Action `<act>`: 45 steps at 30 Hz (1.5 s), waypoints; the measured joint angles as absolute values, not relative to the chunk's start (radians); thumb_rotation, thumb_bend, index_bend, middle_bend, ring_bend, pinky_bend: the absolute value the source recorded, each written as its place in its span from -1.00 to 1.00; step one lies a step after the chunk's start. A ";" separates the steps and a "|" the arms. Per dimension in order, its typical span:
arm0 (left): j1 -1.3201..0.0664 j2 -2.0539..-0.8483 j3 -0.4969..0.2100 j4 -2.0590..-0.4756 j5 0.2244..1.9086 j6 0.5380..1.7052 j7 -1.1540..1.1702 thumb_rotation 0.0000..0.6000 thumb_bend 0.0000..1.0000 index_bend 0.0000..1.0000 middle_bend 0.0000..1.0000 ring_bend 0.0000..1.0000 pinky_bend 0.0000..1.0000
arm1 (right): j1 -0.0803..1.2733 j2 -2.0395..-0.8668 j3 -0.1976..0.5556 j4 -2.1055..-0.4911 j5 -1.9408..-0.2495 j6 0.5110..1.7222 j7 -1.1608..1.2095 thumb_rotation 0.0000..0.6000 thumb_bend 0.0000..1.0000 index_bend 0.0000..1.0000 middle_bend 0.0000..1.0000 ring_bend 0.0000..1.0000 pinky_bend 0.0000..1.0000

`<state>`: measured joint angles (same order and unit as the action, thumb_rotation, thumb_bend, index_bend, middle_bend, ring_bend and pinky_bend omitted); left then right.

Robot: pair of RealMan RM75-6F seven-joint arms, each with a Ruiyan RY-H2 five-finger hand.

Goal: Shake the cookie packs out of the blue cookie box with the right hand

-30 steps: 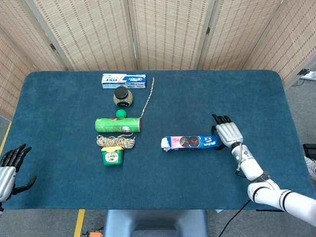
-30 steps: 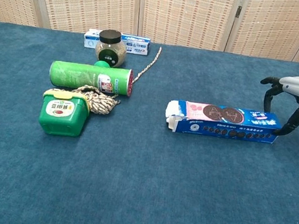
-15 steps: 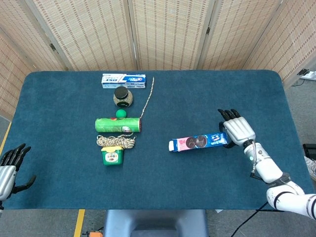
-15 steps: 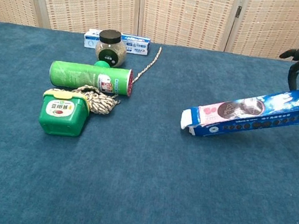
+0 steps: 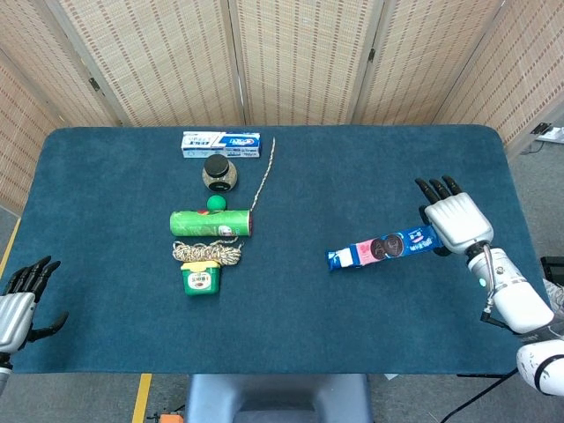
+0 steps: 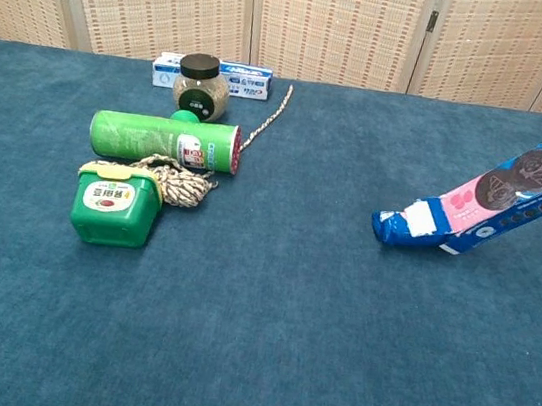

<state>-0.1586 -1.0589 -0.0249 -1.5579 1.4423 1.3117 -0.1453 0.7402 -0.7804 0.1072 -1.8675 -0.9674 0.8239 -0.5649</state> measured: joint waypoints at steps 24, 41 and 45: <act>-0.174 -1.060 -0.024 -1.563 1.418 1.275 -0.133 1.00 -0.29 -1.00 -0.93 -1.00 -1.00 | 0.651 -0.461 0.128 -2.087 -1.066 0.903 -0.387 1.00 -0.63 0.03 -0.97 -1.00 -1.00; -0.176 -1.061 -0.022 -1.569 1.414 1.270 -0.125 1.00 -0.29 -1.00 -0.93 -1.00 -1.00 | 0.521 -0.722 0.137 -1.895 -1.427 1.043 0.149 1.00 -0.63 0.03 -0.96 -1.00 -1.00; -0.178 -1.060 -0.023 -1.568 1.414 1.268 -0.131 1.00 -0.29 -1.00 -0.93 -1.00 -1.00 | 0.502 -0.926 0.123 -1.712 -1.501 1.110 0.301 1.00 -0.63 0.03 -0.95 -1.00 -1.00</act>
